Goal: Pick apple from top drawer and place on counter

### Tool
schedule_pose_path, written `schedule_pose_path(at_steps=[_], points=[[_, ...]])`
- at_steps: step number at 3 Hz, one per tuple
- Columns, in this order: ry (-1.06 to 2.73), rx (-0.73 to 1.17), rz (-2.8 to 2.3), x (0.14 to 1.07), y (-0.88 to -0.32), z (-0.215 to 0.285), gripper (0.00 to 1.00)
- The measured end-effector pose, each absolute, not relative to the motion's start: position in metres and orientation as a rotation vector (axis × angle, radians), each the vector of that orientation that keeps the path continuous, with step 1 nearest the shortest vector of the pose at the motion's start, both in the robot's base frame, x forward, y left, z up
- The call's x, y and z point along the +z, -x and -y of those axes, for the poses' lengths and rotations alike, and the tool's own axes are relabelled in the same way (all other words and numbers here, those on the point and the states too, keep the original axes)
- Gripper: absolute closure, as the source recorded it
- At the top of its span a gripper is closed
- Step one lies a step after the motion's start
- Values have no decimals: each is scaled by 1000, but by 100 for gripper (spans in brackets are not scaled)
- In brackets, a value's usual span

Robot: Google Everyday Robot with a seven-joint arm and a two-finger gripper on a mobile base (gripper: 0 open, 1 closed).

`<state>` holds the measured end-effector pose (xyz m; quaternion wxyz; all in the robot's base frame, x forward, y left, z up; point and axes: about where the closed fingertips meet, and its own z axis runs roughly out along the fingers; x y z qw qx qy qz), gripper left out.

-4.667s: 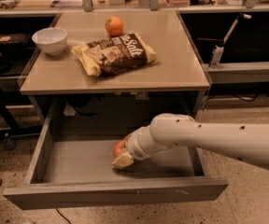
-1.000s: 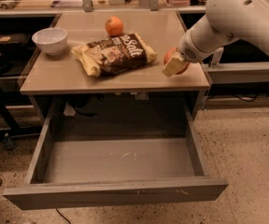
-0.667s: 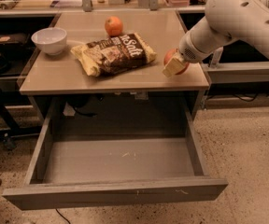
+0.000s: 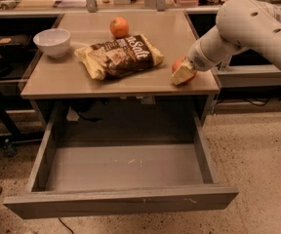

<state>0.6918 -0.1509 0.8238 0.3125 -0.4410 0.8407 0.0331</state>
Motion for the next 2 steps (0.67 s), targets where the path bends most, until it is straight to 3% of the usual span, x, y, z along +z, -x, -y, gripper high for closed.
schedule_pose_path(at_steps=[1, 2], points=[[1163, 96, -2219, 825, -693, 151, 100], [1163, 96, -2219, 825, -693, 151, 81]])
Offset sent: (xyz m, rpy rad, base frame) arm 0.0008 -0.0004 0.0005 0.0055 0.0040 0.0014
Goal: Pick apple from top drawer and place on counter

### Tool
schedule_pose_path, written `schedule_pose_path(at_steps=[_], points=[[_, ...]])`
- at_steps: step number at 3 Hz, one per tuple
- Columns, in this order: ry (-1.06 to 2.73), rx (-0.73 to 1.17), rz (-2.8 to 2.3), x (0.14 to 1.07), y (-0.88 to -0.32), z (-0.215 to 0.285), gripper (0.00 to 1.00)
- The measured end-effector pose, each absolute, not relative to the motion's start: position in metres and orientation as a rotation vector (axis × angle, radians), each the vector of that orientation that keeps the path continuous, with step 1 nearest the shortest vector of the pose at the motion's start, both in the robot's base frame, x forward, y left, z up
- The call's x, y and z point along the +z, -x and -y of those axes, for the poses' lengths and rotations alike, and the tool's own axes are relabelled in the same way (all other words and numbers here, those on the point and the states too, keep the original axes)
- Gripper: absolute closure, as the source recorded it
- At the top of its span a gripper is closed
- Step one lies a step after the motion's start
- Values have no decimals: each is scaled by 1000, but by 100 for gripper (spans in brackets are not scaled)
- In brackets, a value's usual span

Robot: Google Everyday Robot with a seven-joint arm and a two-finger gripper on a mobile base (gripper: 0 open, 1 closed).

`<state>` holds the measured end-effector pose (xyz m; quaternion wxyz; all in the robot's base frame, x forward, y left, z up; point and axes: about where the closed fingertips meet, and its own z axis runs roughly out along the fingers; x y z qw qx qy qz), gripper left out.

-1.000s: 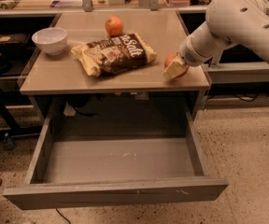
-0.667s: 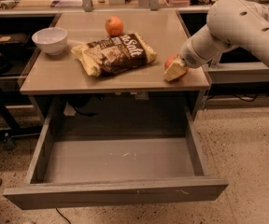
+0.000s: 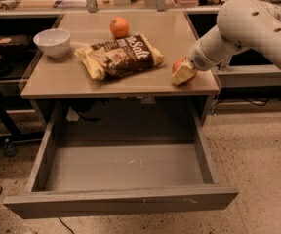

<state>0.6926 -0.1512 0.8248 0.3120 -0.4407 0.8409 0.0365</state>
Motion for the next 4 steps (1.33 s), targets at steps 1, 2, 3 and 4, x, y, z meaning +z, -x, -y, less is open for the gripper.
schedule_pose_path(at_steps=[1, 2, 3, 4], points=[[1163, 96, -2219, 825, -693, 151, 58], [1163, 96, -2219, 825, -693, 151, 35], [1163, 96, -2219, 825, -693, 151, 11], [1163, 97, -2219, 825, -693, 151, 0]])
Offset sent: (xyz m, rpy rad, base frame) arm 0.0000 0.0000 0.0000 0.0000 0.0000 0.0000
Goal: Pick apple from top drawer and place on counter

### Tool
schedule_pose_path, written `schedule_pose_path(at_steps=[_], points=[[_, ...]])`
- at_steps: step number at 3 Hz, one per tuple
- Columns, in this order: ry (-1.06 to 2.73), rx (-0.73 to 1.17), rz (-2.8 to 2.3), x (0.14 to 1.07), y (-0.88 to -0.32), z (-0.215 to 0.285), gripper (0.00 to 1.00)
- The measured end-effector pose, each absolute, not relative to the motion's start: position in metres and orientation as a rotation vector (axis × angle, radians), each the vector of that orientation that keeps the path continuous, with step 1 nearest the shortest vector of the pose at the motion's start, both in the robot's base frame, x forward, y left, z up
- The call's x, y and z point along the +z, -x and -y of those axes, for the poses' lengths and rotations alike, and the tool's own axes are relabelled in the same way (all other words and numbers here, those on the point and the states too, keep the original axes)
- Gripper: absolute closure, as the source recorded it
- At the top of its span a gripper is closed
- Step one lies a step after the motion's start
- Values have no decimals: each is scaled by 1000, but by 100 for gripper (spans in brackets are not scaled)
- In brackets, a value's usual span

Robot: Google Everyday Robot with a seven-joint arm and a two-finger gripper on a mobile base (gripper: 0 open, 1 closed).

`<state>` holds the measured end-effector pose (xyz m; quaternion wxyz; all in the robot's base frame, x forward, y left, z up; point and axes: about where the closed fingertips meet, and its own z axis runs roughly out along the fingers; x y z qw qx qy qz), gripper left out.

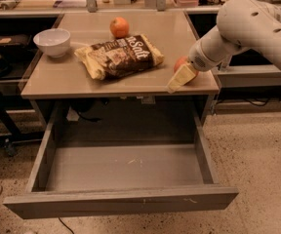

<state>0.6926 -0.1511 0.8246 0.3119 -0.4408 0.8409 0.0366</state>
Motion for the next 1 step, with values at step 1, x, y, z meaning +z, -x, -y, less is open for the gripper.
schedule_pose_path(at_steps=[1], points=[[1163, 97, -2219, 825, -693, 151, 0]])
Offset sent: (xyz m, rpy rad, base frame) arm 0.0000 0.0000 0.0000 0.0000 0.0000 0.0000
